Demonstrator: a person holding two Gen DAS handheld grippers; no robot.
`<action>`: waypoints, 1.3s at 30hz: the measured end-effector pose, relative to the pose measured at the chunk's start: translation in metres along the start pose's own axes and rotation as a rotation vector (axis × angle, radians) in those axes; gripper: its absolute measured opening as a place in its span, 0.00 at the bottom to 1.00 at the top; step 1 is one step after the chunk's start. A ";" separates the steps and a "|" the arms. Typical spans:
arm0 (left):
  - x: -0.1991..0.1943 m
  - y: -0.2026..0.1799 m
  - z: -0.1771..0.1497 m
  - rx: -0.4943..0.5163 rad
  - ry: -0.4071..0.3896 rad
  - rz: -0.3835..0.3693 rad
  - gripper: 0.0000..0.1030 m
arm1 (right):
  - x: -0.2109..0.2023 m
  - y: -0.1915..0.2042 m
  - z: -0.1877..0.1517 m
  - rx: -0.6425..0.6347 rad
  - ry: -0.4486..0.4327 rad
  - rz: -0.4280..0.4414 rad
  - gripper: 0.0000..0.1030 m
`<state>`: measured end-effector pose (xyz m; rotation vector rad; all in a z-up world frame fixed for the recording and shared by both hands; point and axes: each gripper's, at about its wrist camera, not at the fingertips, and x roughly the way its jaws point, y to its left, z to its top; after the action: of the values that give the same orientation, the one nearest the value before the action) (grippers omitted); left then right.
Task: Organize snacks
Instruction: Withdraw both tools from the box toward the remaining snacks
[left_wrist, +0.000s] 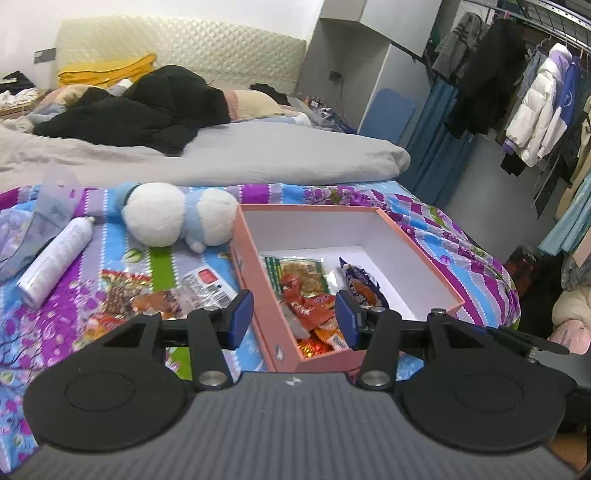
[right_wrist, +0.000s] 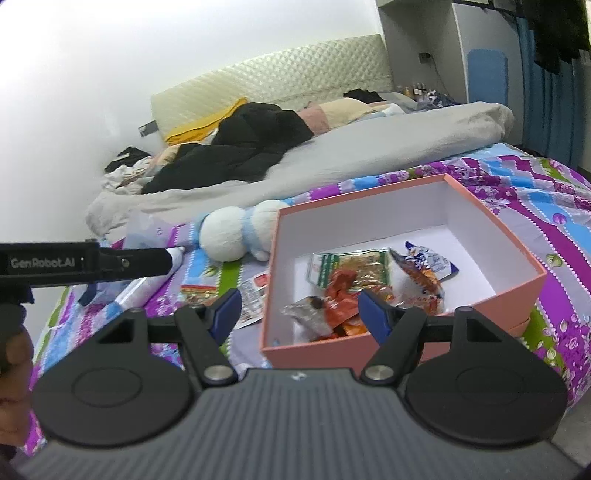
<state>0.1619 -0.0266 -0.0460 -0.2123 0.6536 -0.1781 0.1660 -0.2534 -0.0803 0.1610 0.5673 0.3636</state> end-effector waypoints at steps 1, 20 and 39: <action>-0.005 0.002 -0.003 -0.005 -0.003 0.004 0.53 | -0.003 0.003 -0.002 -0.006 -0.001 0.006 0.70; -0.070 0.037 -0.080 -0.076 -0.014 0.167 0.66 | -0.038 0.056 -0.055 -0.100 0.024 0.156 0.70; -0.059 0.080 -0.106 -0.155 -0.007 0.187 0.67 | -0.010 0.090 -0.092 -0.157 0.100 0.211 0.69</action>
<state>0.0582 0.0490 -0.1132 -0.2993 0.6774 0.0530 0.0813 -0.1695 -0.1292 0.0510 0.6200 0.6221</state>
